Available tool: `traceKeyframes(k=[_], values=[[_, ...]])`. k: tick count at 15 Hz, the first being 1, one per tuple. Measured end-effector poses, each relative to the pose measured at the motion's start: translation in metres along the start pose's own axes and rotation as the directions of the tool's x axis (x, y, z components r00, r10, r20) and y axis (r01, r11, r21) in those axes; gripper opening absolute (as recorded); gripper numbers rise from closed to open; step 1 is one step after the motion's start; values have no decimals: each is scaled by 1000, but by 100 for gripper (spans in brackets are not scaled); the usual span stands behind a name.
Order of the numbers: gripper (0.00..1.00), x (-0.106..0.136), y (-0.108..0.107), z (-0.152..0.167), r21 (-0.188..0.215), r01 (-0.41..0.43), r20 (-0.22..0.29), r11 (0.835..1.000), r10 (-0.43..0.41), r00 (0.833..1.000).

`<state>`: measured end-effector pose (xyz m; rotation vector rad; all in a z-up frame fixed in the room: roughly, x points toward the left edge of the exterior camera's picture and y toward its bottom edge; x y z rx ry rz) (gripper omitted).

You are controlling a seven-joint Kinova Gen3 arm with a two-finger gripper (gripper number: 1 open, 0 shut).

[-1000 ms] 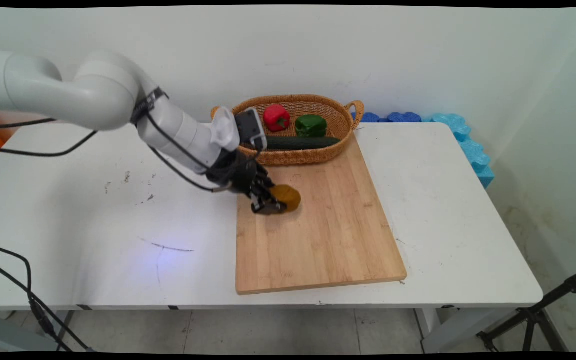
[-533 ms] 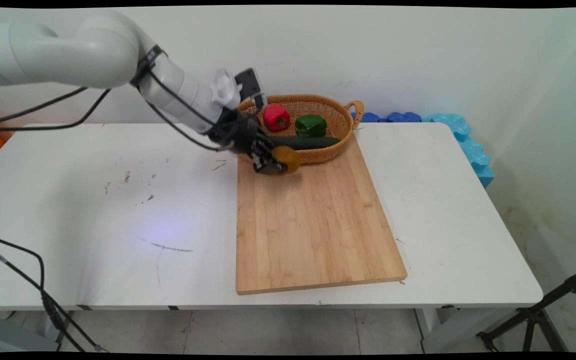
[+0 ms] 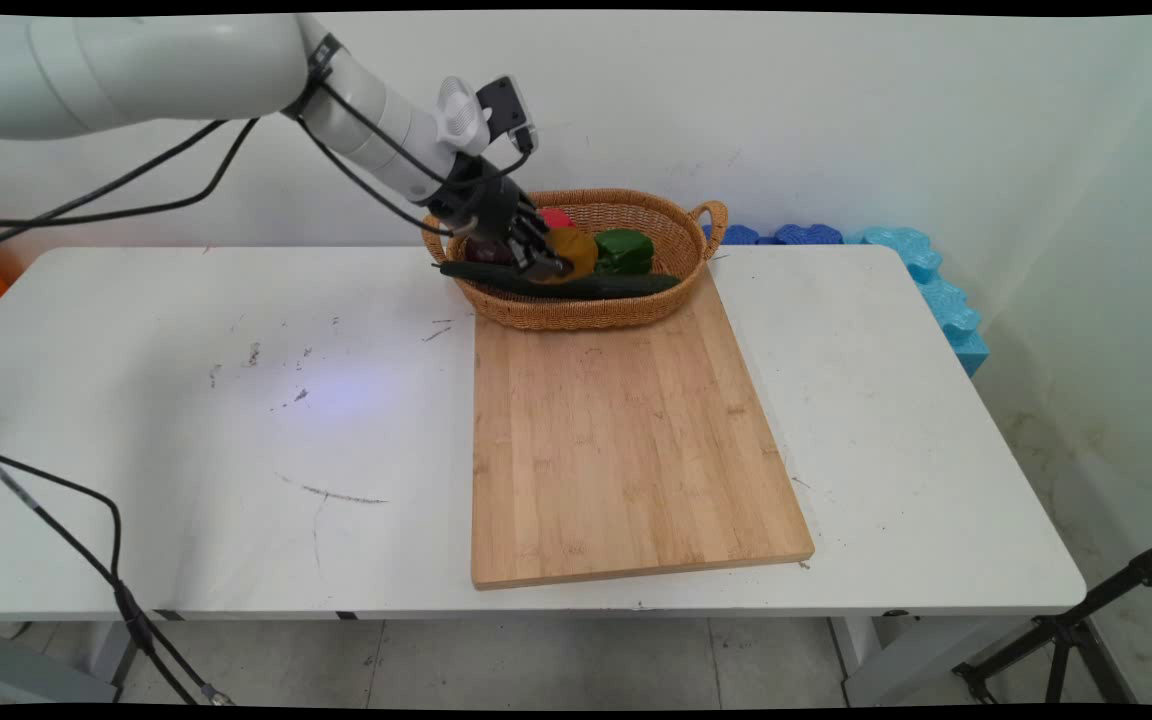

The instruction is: Place the picked object in the vegetable basket

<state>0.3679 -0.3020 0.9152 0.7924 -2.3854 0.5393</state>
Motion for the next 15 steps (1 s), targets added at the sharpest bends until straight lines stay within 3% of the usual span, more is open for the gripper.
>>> traceKeyframes(k=[11, 12, 15], values=[[0, -5, -56, 58, 38, -26, 7, 999, 26, 1000], [100, -6, -58, 61, 37, -28, 7, 999, 27, 1000], [100, -7, -63, 70, 32, -34, 4, 999, 34, 999]])
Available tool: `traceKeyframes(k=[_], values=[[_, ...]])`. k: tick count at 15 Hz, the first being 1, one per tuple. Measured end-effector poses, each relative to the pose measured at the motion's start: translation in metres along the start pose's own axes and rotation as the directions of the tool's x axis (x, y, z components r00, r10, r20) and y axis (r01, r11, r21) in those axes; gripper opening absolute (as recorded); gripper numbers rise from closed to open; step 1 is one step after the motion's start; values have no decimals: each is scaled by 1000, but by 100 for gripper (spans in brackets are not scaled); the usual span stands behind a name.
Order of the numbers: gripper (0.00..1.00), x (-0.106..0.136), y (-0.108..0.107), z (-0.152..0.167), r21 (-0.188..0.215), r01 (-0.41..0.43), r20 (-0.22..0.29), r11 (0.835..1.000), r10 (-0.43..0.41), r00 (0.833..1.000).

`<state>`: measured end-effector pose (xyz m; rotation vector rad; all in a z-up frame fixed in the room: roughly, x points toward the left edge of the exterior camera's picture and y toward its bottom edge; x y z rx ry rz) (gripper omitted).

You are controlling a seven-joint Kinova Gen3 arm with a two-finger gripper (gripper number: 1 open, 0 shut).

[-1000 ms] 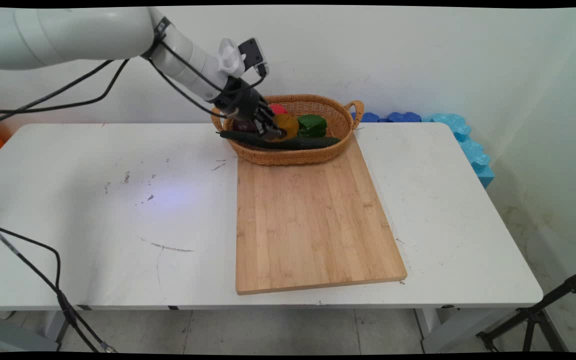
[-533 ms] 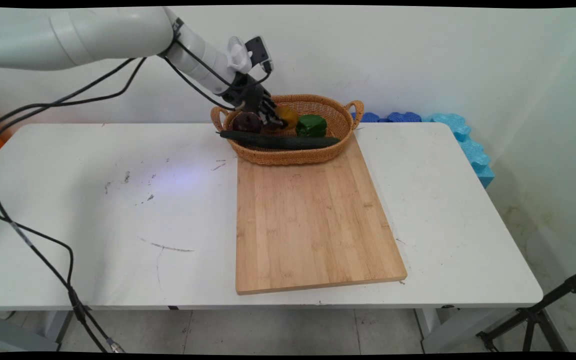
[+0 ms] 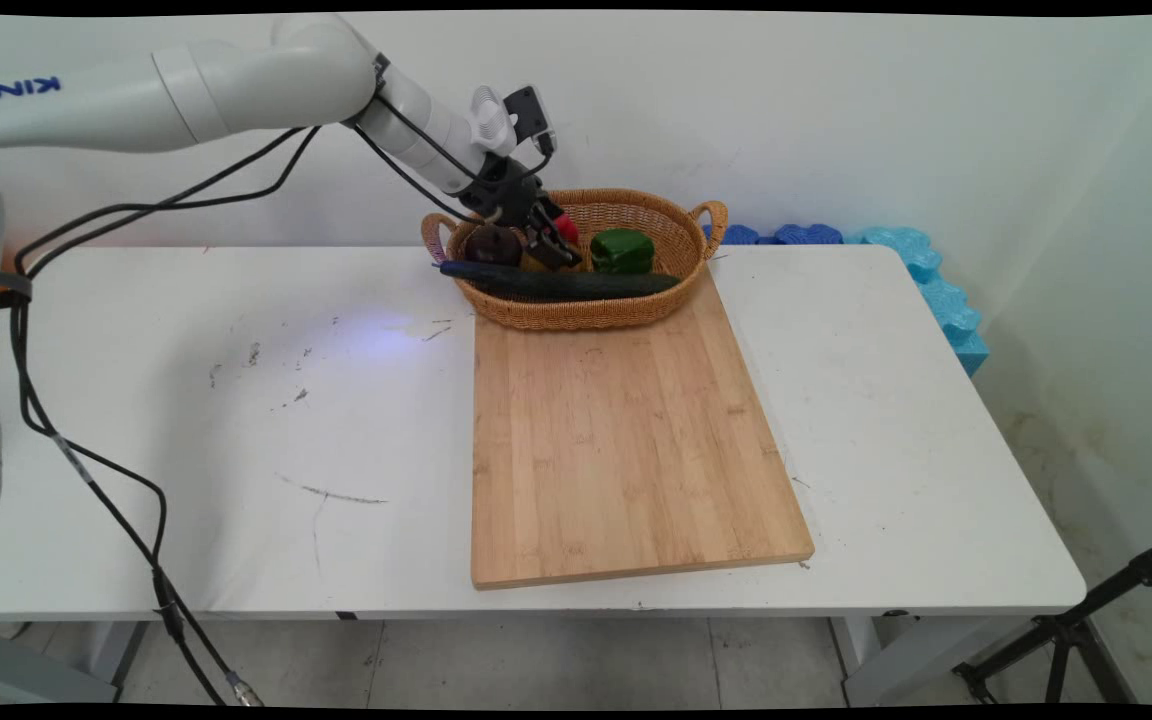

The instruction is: Place the picked object in the vegetable basket

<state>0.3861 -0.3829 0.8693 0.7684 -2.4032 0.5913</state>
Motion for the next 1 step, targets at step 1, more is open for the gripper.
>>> traceKeyframes(k=[1], values=[[100, 0, -1, 2, -3, -3, -3, 1000, 3, 1000]])
